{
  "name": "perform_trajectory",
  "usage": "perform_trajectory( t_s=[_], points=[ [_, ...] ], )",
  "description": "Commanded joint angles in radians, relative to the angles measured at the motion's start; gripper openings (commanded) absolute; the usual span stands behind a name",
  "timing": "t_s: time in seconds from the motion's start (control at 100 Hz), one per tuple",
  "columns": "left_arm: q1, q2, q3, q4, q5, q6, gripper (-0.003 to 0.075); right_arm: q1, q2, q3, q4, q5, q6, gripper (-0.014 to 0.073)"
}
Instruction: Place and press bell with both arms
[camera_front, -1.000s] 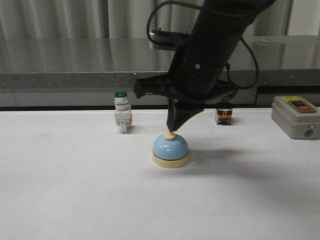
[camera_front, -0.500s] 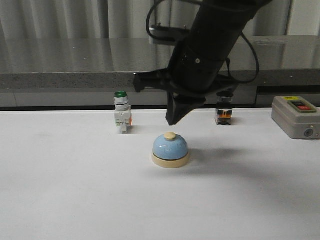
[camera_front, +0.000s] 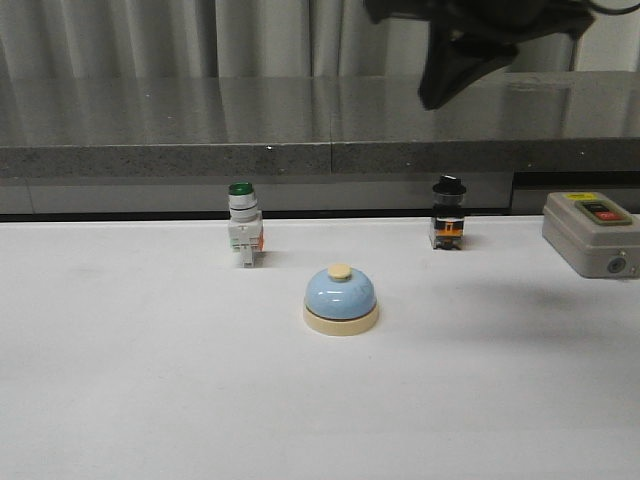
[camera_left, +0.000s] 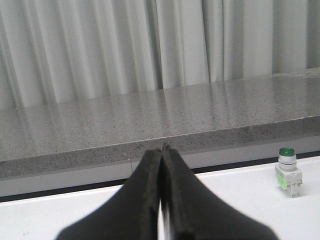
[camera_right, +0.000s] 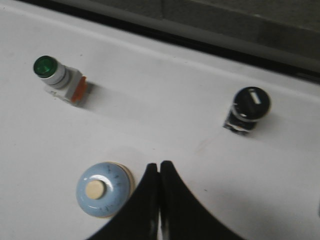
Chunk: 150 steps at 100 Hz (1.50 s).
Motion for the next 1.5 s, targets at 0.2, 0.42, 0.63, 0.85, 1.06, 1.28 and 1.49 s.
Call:
perform_trajectory(
  t_s=[0.2, 0.42, 0.63, 0.85, 1.06, 1.28, 1.49],
  points=[
    [0.0, -0.033, 0.056, -0.003, -0.077, -0.006, -0.0021, -0.168, -0.305, 0.189, -0.029, -0.074, -0.009, -0.0064],
    [0.0, -0.033, 0.056, -0.003, -0.077, -0.006, -0.0021, -0.254, -0.517, 0.368, -0.03, -0.145, -0.009, -0.0064],
    [0.0, -0.033, 0.056, -0.003, -0.077, -0.006, -0.0021, -0.268, -0.727, 0.54, -0.03, -0.223, -0.009, -0.0064],
    [0.0, -0.033, 0.056, -0.003, -0.077, -0.006, -0.0021, -0.268, -0.938, 0.69, -0.035, -0.225, -0.009, -0.0064],
    [0.0, -0.033, 0.056, -0.003, -0.077, -0.006, -0.0021, -0.268, -1.098, 0.748, -0.035, -0.21, -0.009, -0.0064],
    [0.0, -0.033, 0.056, -0.003, -0.077, -0.006, -0.0021, -0.268, -1.127, 0.748, -0.035, -0.187, -0.009, -0.0064],
    [0.0, -0.033, 0.056, -0.003, -0.077, -0.006, -0.0021, -0.268, -1.127, 0.748, -0.035, -0.187, -0.009, -0.0064]
  ],
)
